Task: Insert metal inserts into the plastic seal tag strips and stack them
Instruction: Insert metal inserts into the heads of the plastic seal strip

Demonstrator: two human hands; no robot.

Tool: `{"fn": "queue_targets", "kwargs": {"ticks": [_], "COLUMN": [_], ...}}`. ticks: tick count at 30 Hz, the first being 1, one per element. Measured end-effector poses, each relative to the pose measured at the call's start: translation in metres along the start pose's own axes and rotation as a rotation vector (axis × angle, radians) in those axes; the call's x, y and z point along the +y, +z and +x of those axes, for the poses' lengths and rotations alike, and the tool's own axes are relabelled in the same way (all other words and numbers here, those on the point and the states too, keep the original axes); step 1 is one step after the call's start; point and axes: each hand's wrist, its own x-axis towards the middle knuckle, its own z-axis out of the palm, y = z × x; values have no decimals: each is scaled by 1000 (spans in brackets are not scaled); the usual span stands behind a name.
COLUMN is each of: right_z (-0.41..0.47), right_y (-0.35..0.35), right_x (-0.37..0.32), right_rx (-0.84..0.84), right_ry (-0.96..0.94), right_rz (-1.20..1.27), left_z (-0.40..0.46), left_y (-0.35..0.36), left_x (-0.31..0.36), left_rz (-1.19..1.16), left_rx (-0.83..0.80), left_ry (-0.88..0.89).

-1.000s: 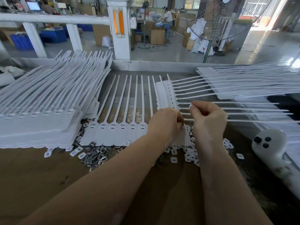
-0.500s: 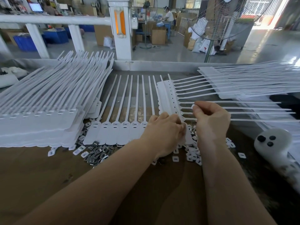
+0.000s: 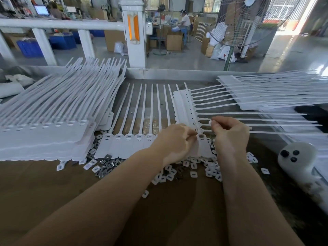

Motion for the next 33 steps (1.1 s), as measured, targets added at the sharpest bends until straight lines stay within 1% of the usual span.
{"fn": "queue_targets", "kwargs": {"ticks": [3, 6, 9, 12, 16, 22, 33], "right_z": [-2, -3, -3, -2, -2, -1, -9], "right_y": [1, 3, 4, 5, 3, 3, 1], "right_x": [1, 3, 3, 3, 4, 5, 0], "right_rx": [-67, -93, -98, -132, -171, -188, -219], "right_ry": [-43, -92, -120, -105, -89, -83, -230], "right_rz": [-146, -324, -429, -479, -512, -542, -721], "left_z": [-9, -25, -40, -49, -53, -53, -51], "left_y": [-9, -17, -23, -23, -15, -12, -10], "left_x": [-9, -23, -37, -42, -43, -49, -53], "left_rz": [-63, -52, -33, -26, 67, 27, -21], "left_rx": [83, 157, 242, 310, 272, 278, 291], "left_ry": [-51, -61, -88, -112, -68, -47, -54]}}
